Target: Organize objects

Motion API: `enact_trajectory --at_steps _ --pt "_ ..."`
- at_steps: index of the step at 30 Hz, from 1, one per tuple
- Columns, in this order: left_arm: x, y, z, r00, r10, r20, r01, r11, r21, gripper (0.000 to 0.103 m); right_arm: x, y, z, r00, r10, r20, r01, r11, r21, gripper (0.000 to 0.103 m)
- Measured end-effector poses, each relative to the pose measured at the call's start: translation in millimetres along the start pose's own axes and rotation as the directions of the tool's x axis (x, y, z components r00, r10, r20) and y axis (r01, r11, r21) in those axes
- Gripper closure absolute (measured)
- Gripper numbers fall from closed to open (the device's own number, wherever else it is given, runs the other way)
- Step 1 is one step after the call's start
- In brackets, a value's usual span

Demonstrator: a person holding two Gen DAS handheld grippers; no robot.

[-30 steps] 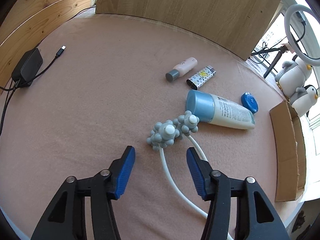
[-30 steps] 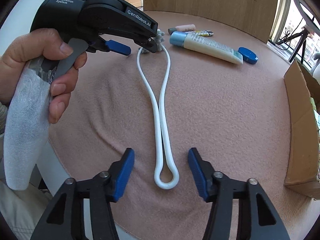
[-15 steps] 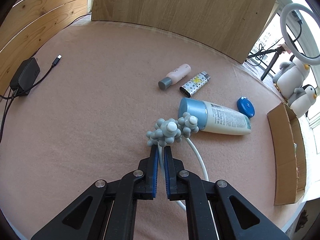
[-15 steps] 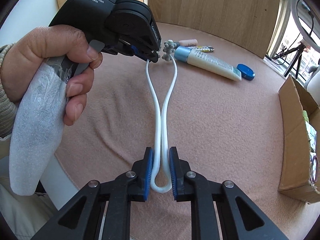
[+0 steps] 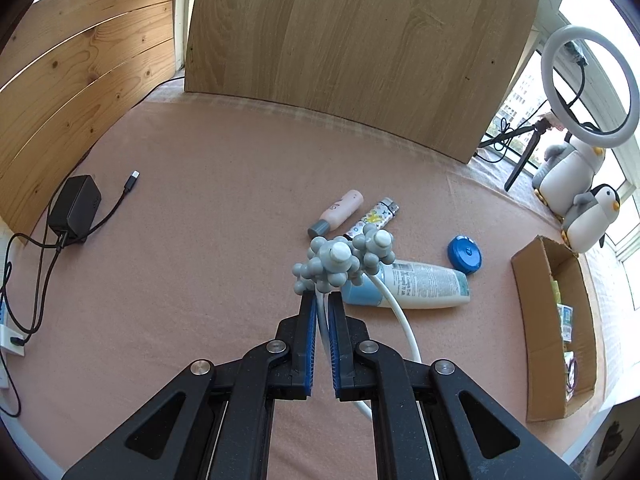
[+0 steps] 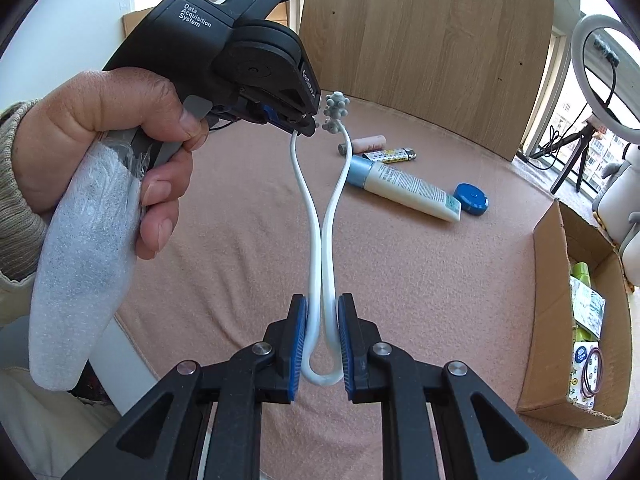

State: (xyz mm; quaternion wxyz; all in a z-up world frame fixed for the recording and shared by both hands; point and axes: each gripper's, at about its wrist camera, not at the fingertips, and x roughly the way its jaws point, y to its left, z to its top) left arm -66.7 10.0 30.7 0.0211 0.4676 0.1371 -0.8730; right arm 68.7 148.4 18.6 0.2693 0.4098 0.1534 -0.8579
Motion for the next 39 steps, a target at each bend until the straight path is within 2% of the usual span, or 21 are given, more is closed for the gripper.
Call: enact_trajectory --at_steps 15,23,31,39 --pt "-12 -17 0 1.000 -0.012 0.018 0.011 0.999 0.035 0.097 -14 -3 -3 0.999 -0.022 0.027 0.021 1.000 0.017 0.089" --pt "-16 -45 5 0.999 -0.039 0.025 0.037 0.996 0.076 0.097 -25 -15 -5 0.997 -0.053 0.047 0.051 0.998 0.046 0.089" --pt "-7 -109 10 0.995 -0.103 0.010 0.100 0.981 0.167 0.097 -39 -46 -15 0.991 -0.121 0.056 0.114 0.987 0.117 0.090" --pt "4 -208 12 0.981 -0.196 -0.014 0.191 0.939 0.284 0.097 -62 -99 -33 0.969 -0.240 0.056 0.223 0.951 0.215 0.090"
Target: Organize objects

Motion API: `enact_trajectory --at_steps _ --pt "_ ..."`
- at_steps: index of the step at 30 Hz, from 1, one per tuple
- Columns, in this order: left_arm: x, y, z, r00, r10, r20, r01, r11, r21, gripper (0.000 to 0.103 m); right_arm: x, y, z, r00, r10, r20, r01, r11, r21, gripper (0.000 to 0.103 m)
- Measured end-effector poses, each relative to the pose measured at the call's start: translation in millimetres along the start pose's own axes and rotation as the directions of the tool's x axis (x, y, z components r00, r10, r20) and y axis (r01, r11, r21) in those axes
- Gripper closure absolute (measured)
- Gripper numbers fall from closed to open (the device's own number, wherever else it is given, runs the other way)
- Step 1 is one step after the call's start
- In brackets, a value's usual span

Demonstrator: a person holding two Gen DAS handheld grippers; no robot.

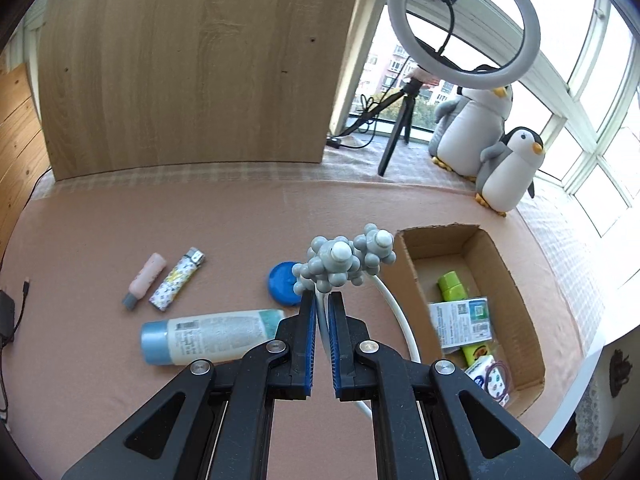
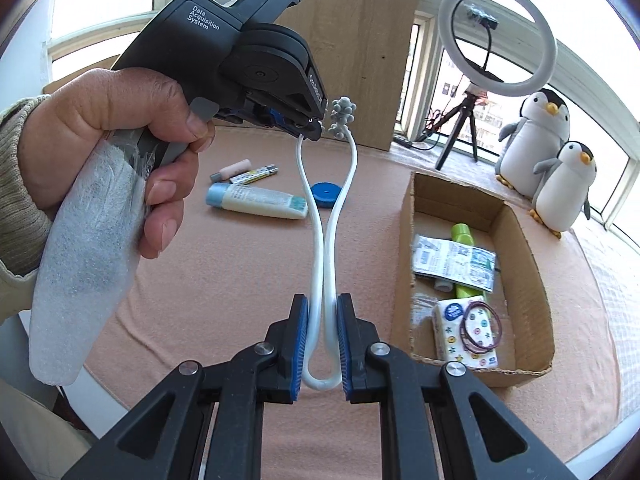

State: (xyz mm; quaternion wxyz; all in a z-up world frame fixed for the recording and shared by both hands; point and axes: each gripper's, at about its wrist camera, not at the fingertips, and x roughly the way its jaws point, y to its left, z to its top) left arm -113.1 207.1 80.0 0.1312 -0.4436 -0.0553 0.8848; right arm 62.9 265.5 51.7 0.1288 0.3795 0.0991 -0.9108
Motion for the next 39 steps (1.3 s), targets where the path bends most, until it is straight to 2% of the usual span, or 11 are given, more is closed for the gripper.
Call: enact_trajectory --at_steps 8,16,18,19,20,21,23,27,30,39 --pt "37 -81 27 0.997 -0.075 -0.019 0.077 0.992 0.105 0.097 1 -52 -3 0.995 -0.097 -0.001 0.096 0.992 0.086 0.090" --pt "77 -123 37 0.993 -0.103 -0.064 0.112 0.980 0.164 0.095 18 -90 -8 0.989 -0.142 -0.047 0.147 0.979 0.142 0.090" --pt "86 -126 37 0.993 -0.091 -0.081 0.104 0.978 0.180 0.077 28 -98 -11 0.987 -0.136 -0.090 0.149 0.976 0.161 0.090" --pt "88 -125 36 0.993 -0.081 -0.084 0.095 0.979 0.178 0.055 30 -101 -13 0.987 -0.129 -0.098 0.144 0.975 0.168 0.089" --pt "88 -122 36 0.994 -0.073 -0.077 0.086 0.981 0.172 0.038 31 -104 -15 0.986 -0.131 -0.099 0.147 0.974 0.174 0.087" --pt "85 -117 35 0.996 -0.066 -0.060 0.075 0.983 0.168 0.035 31 -105 -15 0.986 -0.133 -0.097 0.149 0.972 0.180 0.085" --pt "80 -107 33 0.999 -0.042 -0.033 0.047 0.985 0.168 0.033 29 -108 -14 0.986 -0.140 -0.088 0.154 0.971 0.182 0.085" --pt "73 -81 30 0.999 -0.020 -0.042 0.026 0.987 0.157 0.032 27 -103 -6 0.987 -0.147 -0.071 0.157 0.971 0.179 0.084" --pt "63 -54 24 0.999 0.004 -0.040 0.001 0.990 0.138 0.030 29 -96 3 0.989 -0.133 -0.057 0.141 0.977 0.162 0.080" --pt "19 72 -10 0.994 0.106 -0.037 -0.107 0.994 -0.025 0.025 51 -28 32 0.998 -0.014 -0.056 0.016 0.999 0.036 0.064"
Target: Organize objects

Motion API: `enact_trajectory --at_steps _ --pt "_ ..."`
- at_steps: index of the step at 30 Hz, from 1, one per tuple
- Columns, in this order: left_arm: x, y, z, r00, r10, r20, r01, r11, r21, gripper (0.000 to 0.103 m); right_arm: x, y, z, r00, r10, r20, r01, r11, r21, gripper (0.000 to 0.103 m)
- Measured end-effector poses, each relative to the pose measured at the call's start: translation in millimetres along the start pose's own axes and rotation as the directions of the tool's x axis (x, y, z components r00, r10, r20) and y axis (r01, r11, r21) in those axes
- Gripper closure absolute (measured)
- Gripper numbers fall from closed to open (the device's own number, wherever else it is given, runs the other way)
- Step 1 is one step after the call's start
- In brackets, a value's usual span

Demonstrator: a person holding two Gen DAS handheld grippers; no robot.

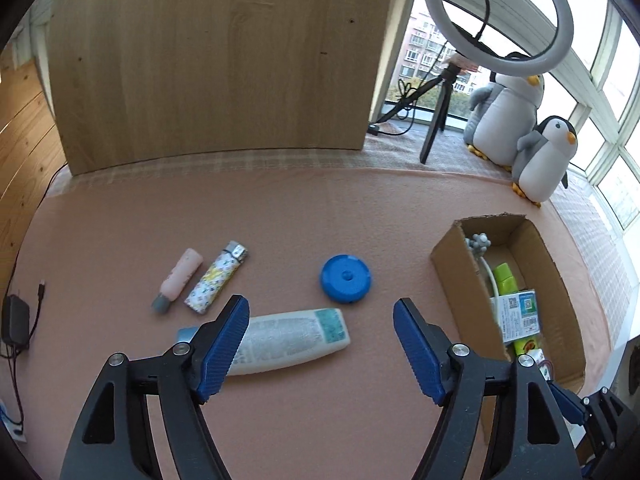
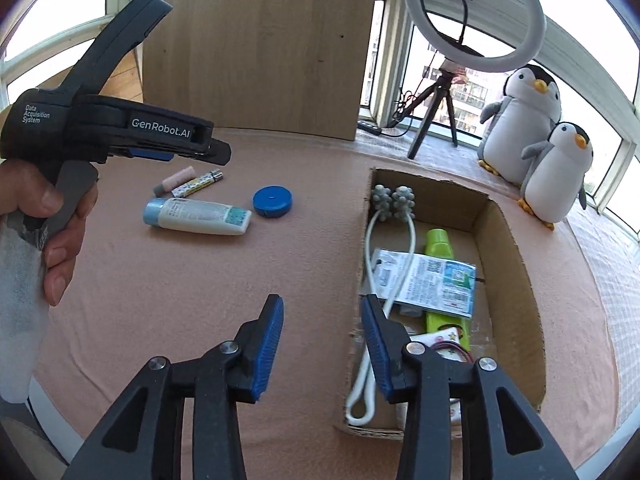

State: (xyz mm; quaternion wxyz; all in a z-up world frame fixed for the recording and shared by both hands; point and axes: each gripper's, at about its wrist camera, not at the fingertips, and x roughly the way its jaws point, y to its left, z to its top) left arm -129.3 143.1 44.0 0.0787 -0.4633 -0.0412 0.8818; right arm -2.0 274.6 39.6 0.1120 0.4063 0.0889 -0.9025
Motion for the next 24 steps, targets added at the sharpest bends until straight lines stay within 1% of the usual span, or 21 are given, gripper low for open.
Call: enact_trajectory --at_steps 2,6,8,13,17,19,21,24 --pt "-6 30 -8 0.999 0.035 -0.005 -0.035 0.999 -0.034 0.025 11 19 6 0.999 0.033 -0.018 -0.034 0.999 -0.031 0.062" --pt "-29 90 -30 0.996 0.095 -0.001 -0.094 0.988 -0.124 0.025 39 51 25 0.995 0.082 -0.058 -0.087 0.993 -0.079 0.061" --pt "-40 116 -44 0.994 0.112 -0.005 -0.111 0.980 -0.163 0.025 56 61 39 0.994 0.091 -0.068 -0.097 0.991 -0.094 0.058" --pt "-63 170 -83 0.989 0.148 -0.028 -0.150 0.953 -0.264 0.025 109 76 86 0.993 0.091 -0.072 -0.099 0.988 -0.120 0.056" --pt "-76 195 -107 0.986 0.164 -0.038 -0.168 0.934 -0.315 0.025 151 87 117 0.994 0.063 -0.088 -0.077 0.982 -0.173 0.055" --pt "-81 203 -114 0.985 0.170 -0.038 -0.173 0.926 -0.335 0.025 168 93 123 0.991 0.059 -0.124 -0.082 0.977 -0.196 0.055" --pt "-84 208 -119 0.984 0.175 -0.041 -0.178 0.920 -0.349 0.025 179 99 120 0.983 0.065 -0.171 -0.103 0.970 -0.221 0.055" --pt "-86 215 -122 0.983 0.180 -0.039 -0.182 0.912 -0.369 0.025 176 107 106 0.977 0.080 -0.198 -0.125 0.966 -0.227 0.055"
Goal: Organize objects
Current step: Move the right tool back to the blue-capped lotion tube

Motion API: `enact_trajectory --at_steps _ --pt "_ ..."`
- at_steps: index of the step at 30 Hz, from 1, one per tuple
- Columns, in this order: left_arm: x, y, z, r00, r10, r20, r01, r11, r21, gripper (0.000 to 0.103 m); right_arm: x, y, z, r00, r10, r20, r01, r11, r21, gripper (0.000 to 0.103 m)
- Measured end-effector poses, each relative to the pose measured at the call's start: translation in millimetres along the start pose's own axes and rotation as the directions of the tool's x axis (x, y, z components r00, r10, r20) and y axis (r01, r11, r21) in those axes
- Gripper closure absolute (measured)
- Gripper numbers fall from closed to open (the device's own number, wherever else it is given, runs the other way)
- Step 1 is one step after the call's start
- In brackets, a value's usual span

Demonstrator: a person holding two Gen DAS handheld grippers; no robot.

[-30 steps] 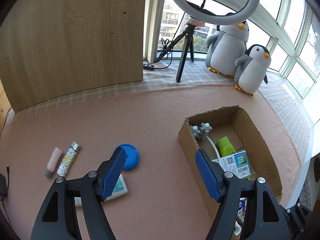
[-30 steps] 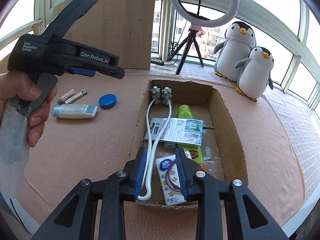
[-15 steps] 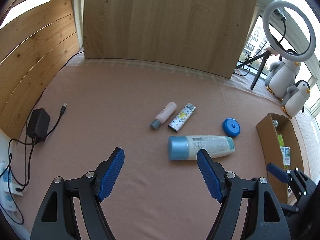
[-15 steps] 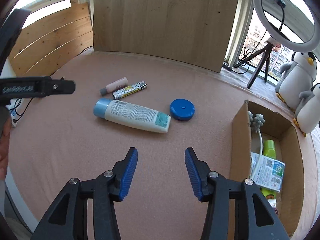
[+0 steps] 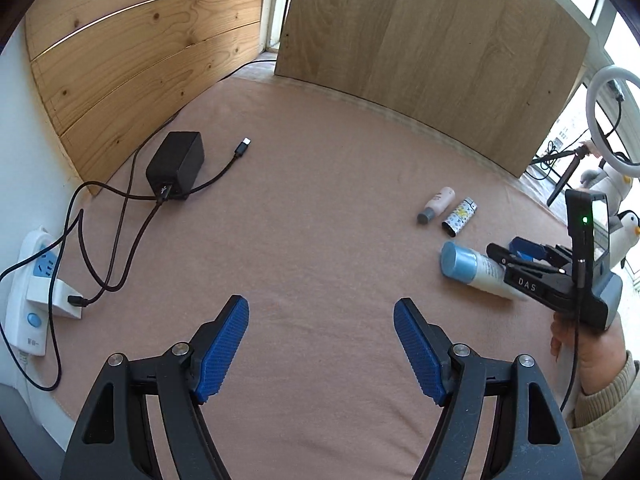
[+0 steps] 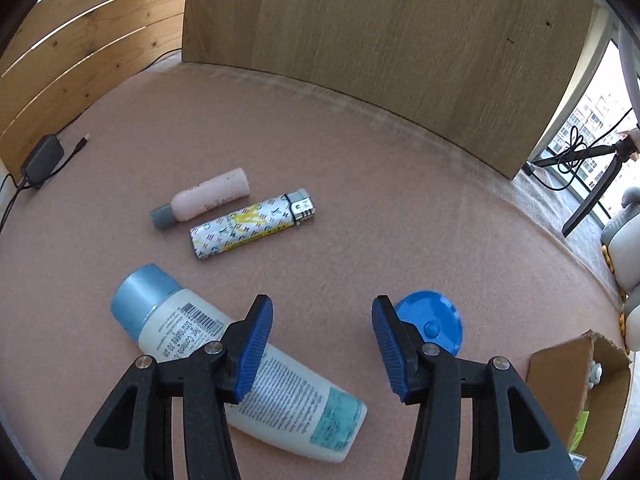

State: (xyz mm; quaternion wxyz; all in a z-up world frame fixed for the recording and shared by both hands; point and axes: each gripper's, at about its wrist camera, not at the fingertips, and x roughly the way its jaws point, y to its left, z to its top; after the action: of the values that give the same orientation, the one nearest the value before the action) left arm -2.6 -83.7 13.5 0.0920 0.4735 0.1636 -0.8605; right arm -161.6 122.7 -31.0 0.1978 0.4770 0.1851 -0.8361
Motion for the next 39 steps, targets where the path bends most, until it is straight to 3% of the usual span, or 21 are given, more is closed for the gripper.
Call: enact_trajectory --at_steps 6,8,10,13,16,18,21,23,26,29,33,39 --pt "6 -4 -1 1.000 -0.016 -0.016 0.016 1.000 -0.006 0.025 -20 29 -48 0.996 0.085 -0.036 -0.083 0.995 0.057 0.055" --pt "8 -8 -4 0.999 -0.021 -0.026 0.021 1.000 0.004 0.025 -30 45 -67 0.994 0.105 -0.027 -0.104 0.994 0.042 0.044" --pt "10 -10 -7 0.999 -0.025 -0.035 0.026 1.000 0.010 0.025 -38 53 -79 0.995 0.096 -0.016 -0.095 0.995 0.033 0.044" --pt "9 -12 -11 0.999 -0.030 -0.040 0.030 0.999 0.012 0.025 -51 43 -95 0.995 0.100 -0.001 -0.099 0.987 0.129 0.044" --pt "6 -9 -12 0.999 -0.028 -0.032 0.028 1.000 0.006 0.025 -71 40 -107 0.980 0.195 0.052 -0.201 0.950 0.239 0.044" --pt "3 -4 -12 0.999 -0.027 -0.027 0.027 1.000 -0.007 0.025 -75 48 -105 0.956 0.283 0.079 -0.294 0.922 0.252 0.043" --pt "-2 7 -10 1.000 -0.023 -0.016 0.022 0.999 -0.029 0.025 -70 58 -92 0.942 0.320 0.098 -0.334 0.911 0.241 0.042" --pt "-8 15 -8 1.000 -0.016 -0.006 0.016 0.999 -0.042 0.025 -62 48 -78 0.960 0.256 0.115 -0.278 0.925 0.261 0.043" --pt "-20 30 -8 1.000 0.000 0.015 0.001 0.998 -0.060 0.025 -53 22 -60 0.991 0.106 0.084 -0.126 0.944 0.304 0.043" --pt "-28 47 -11 1.000 0.017 0.027 -0.014 0.996 -0.094 0.023 -43 -4 -52 1.000 -0.008 0.026 0.000 0.955 0.297 0.043" --pt "-27 66 -12 0.999 0.032 0.020 -0.029 0.990 -0.139 0.022 -21 -4 -35 0.999 0.041 -0.012 -0.037 0.968 0.249 0.043" --pt "-23 78 -13 0.999 0.045 0.017 -0.042 0.986 -0.163 0.022 -3 50 -5 0.986 0.168 -0.001 -0.167 0.979 0.115 0.043"
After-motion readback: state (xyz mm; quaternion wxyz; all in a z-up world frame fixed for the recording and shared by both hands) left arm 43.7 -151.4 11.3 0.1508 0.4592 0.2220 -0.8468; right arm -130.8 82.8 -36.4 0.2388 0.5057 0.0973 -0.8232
